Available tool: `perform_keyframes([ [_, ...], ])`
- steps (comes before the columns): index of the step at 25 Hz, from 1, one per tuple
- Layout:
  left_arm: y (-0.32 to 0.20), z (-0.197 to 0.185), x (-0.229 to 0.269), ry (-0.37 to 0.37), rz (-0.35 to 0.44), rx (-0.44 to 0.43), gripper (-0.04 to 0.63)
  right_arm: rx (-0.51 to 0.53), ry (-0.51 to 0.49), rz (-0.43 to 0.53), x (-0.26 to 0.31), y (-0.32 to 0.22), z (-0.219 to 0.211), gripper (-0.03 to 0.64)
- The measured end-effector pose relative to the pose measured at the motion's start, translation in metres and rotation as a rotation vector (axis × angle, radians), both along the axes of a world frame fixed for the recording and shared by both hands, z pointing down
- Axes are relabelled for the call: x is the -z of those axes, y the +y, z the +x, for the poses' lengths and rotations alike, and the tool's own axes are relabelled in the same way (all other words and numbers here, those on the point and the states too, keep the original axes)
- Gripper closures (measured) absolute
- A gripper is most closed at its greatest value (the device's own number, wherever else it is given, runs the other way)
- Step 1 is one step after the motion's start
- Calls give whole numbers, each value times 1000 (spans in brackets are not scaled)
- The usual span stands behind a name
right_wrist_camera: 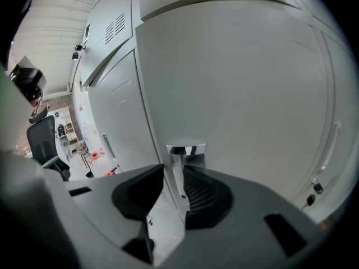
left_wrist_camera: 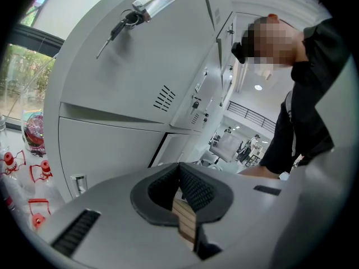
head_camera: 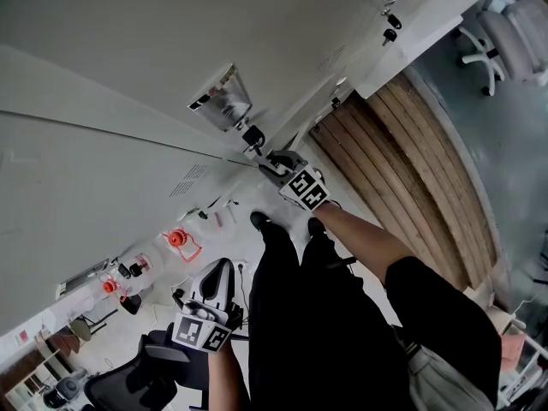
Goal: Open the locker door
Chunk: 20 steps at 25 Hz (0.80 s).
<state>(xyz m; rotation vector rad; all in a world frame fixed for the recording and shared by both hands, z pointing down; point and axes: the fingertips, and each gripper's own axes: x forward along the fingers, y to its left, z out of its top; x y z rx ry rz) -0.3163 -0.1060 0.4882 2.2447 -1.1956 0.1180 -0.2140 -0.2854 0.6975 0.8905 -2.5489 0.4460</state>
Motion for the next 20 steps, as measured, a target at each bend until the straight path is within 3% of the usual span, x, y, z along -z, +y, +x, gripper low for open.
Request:
perform_keyframes([
  [20, 4, 19, 9, 5, 34, 7, 580, 91, -23, 3, 2, 23, 17, 499],
])
